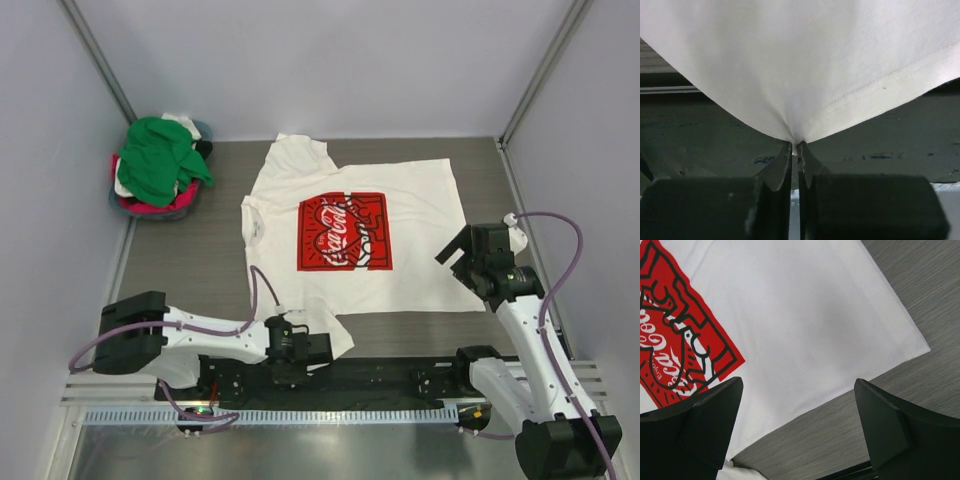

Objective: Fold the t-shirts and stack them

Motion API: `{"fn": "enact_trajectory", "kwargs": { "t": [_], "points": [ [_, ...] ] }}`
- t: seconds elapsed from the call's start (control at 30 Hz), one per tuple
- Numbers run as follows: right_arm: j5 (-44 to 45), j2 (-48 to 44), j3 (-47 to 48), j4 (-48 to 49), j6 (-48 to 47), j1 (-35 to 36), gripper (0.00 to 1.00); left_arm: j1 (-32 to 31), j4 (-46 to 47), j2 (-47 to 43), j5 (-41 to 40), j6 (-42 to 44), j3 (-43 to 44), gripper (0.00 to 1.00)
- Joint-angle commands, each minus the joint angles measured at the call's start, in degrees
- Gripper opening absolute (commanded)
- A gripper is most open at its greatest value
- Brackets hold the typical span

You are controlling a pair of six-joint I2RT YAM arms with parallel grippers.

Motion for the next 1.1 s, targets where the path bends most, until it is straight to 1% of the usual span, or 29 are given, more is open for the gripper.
{"fn": "enact_trajectory", "kwargs": {
  "t": [0.0,0.07,0.1,0.13,0.17,0.2,0.23,0.27,0.33,0.37,0.43,0.5,0.6,0.8,0.87,1.0,1.03,1.07],
  "points": [
    [1.2,-0.3,-1.8,-0.4,2.5,-3.1,1.0,-0.2,-0.1,1.7,-3.0,-2.9,0.0,0.0],
    [-0.3,1.5,-2.8,-0.2,2.4,-4.1,1.0,1.0,-5.0,-0.4,-7.6,-2.7,1.5,0.0],
    [-0.9,2.0,-3.9,-0.1,2.7,-5.7,1.0,1.7,-11.0,-3.6,-9.3,-2.2,3.5,0.0],
    [-1.9,3.0,-4.3,0.2,3.1,-6.4,1.0,2.5,-13.9,-5.7,-13.1,-1.9,4.5,0.0],
    [-2.4,3.4,-4.8,0.3,3.7,-6.9,1.0,4.7,-16.7,-7.8,-14.6,-1.3,5.4,0.0],
    [-3.3,3.8,-6.3,0.9,4.9,-7.8,1.0,6.2,-21.1,-12.6,-15.7,0.6,6.5,0.0],
    [-3.7,4.1,-7.1,1.2,5.7,-8.3,1.0,7.9,-22.6,-14.9,-16.7,2.0,6.9,0.0],
    [-4.5,4.8,-7.8,1.6,6.1,-8.8,1.0,11.6,-23.6,-17.2,-17.7,3.8,7.1,0.0],
    [-5.0,5.4,-10.1,2.3,7.8,-9.9,1.0,15.2,-25.7,-24.0,-18.4,8.0,7.2,0.0],
    [-4.8,5.9,-10.8,2.3,8.2,-10.2,1.0,18.4,-26.1,-26.2,-18.5,9.1,7.2,0.0],
    [-4.1,5.9,-12.6,2.4,9.3,-11.0,0.99,20.6,-27.0,-30.3,-18.4,11.3,6.9,0.0],
    [-3.1,5.1,-14.5,2.3,10.8,-11.7,0.98,22.1,-27.9,-31.7,-18.5,11.9,6.3,0.0],
    [-3.2,3.0,-17.4,3.8,12.6,-14.1,0.89,22.4,-27.9,-32.9,-17.7,12.0,4.9,0.0],
    [-0.9,3.6,-19.1,6.2,12.9,-17.3,0.84,22.3,-27.1,-34.3,-16.5,12.1,3.5,0.0],
    [-1.3,5.3,-19.7,8.5,12.3,-18.6,0.79,22.4,-26.6,-34.9,-16.4,12.1,2.9,0.0],
    [-2.4,8.7,-19.9,11.3,11.0,-19.4,0.65,22.3,-25.5,-35.9,-15.6,12.0,1.5,0.0],
    [-2.5,8.9,-20.0,12.0,11.0,-19.5,0.58,22.4,-25.4,-36.1,-15.5,11.8,1.3,0.0],
    [-2.7,8.7,-20.0,12.3,10.9,-19.5,0.53,22.4,-25.2,-36.1,-15.3,11.7,1.1,0.0]
  ]
}}
